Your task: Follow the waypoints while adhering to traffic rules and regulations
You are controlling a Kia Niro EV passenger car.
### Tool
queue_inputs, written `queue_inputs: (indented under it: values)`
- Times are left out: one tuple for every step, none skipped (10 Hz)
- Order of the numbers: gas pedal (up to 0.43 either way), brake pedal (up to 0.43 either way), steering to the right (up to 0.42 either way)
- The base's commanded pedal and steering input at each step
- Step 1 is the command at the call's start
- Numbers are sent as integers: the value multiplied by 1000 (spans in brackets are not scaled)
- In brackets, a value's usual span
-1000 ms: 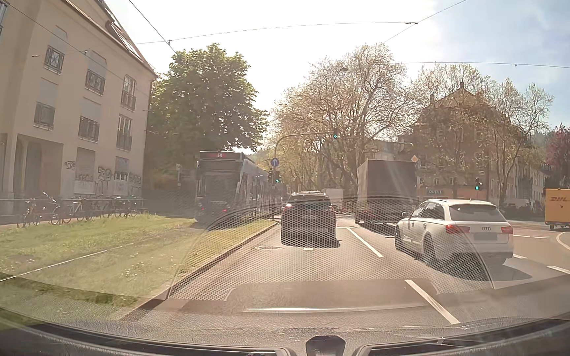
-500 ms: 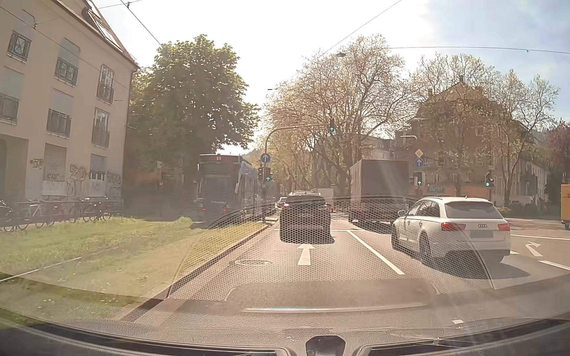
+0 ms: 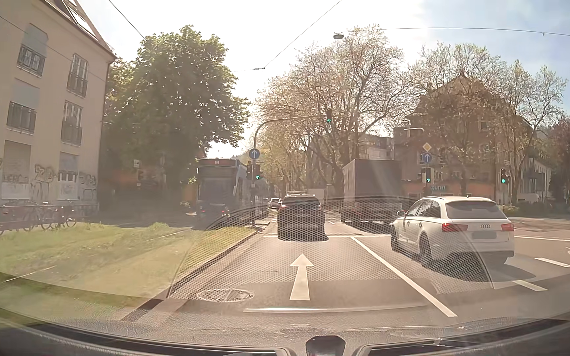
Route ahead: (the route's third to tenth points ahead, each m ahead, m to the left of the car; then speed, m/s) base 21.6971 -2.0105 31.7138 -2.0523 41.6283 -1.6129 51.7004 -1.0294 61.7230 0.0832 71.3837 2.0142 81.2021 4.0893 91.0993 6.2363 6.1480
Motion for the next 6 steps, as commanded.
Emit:
queue_inputs:
  values:
    - [189,0,23]
    - [189,0,22]
    - [177,0,22]
    - [177,0,22]
    - [169,0,21]
    - [157,0,19]
